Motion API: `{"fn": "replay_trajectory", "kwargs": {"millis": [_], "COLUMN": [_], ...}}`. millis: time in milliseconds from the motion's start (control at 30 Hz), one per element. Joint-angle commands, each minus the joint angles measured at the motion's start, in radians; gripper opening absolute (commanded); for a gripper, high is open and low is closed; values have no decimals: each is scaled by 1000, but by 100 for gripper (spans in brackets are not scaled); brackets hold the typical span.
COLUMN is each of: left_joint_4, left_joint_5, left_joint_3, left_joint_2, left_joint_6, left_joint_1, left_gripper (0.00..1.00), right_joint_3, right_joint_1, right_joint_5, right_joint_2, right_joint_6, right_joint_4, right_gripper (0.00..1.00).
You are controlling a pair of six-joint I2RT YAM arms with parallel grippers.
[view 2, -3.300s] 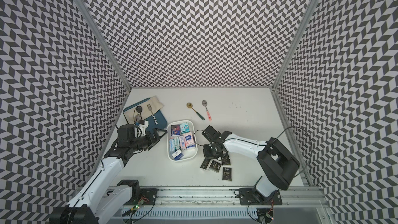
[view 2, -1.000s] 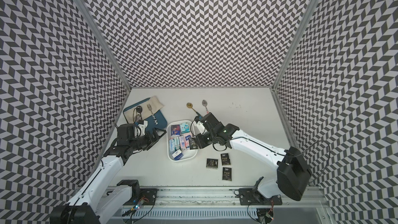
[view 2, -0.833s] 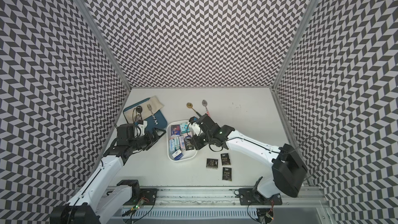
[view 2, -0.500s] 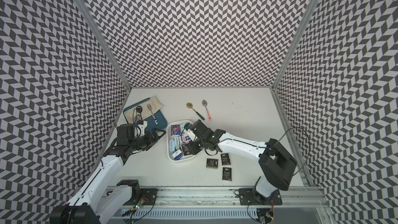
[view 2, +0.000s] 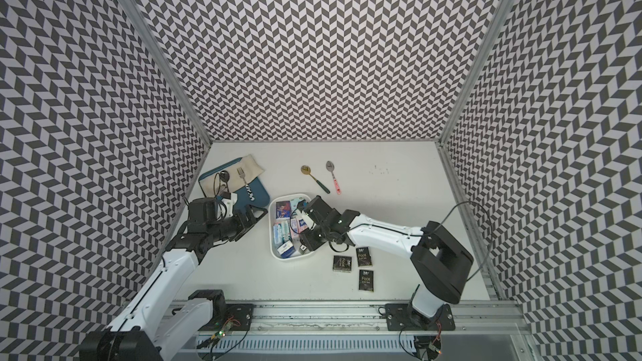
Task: Put the pocket tissues into the storage box
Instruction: Place the pocket tissues in the storage box.
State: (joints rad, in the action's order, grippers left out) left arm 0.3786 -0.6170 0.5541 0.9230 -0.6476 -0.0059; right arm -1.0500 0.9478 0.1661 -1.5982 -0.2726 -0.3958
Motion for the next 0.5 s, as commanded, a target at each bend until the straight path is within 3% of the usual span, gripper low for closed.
{"fn": "replay_trajectory", "kwargs": {"millis": [0,200,400,467], "left_joint_4": [11,8,2,2], "left_joint_5": [3,0,-5,-5], "left_joint_3": [38,39,32,32], "left_joint_2": [-4,-5,-5,-7], "left_joint_6": [17,16,12,12], "left_joint_1": [4,4,4,4], "left_gripper": [100,100,100,100], "right_joint_3": [-23,-20,20,35], "right_joint_1": [5,4,3,4], "right_joint_5": [-49,-160,-169,-155], "right_joint_2": [78,116,106,103], "right_joint_6": [-2,35,46,55], "right_joint_4": [-42,-253,-404,-425], "right_gripper": [49,50,50,54]}}
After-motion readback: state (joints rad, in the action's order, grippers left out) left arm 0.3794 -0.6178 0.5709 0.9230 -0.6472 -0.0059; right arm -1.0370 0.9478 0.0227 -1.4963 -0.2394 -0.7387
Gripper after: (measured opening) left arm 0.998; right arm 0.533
